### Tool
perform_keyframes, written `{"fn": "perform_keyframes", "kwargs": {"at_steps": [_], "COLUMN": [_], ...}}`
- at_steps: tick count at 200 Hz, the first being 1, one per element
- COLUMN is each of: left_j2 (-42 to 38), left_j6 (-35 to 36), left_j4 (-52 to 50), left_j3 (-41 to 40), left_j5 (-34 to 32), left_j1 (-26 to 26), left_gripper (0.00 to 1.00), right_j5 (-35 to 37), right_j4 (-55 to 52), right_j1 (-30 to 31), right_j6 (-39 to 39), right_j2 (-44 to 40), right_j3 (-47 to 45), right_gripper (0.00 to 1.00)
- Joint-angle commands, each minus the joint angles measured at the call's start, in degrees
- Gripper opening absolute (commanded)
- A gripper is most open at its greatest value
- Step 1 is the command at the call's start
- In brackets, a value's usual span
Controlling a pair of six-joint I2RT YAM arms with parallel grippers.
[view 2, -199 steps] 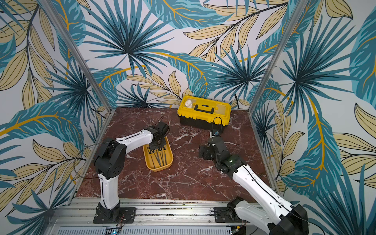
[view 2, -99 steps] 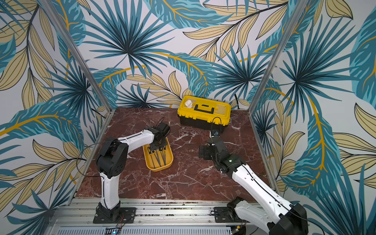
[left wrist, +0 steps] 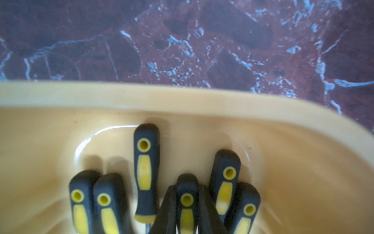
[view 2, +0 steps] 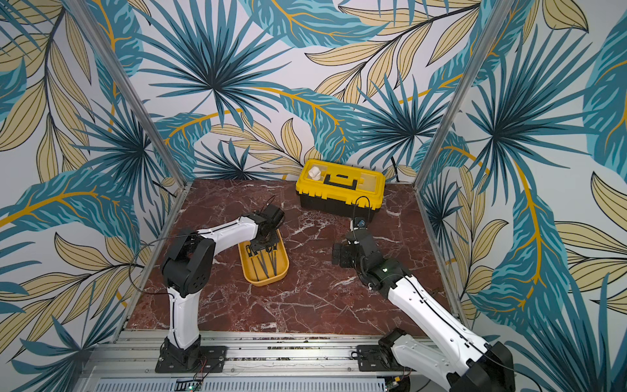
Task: Take the file tool out of the storage box
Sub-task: Pick up the file tool from the storage box.
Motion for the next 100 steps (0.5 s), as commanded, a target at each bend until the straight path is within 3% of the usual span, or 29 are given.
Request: {"fn": "perform_keyframes", "kwargs": {"at_steps": [1,53,100], "left_j2": [-3.99,-14.48,-24.97], "left_j6": [2.77,9.16,11.32], "left_j4": [4.99,11.01,18.4], "left_j3": [-2.38,-8.51,-15.3], "left_j5": [3.18,7.23,15.47], "left_j1": [-0.32,-0.33,-0.32], "left_gripper": [0.08,0.08,0.08], "right_j5": [-4.54,-21.69,-36.68], "right_j4": [0.63,1.88,10.39], "right_j1": [0.48,0.66,0.84], "right_j6": [-1.18,1.71,10.09], "right_j2": [-1.39,-0.24,3.67], "right_j3": [-1.07,1.94,2.01], "right_gripper": [1.0,0.99,0.86]}}
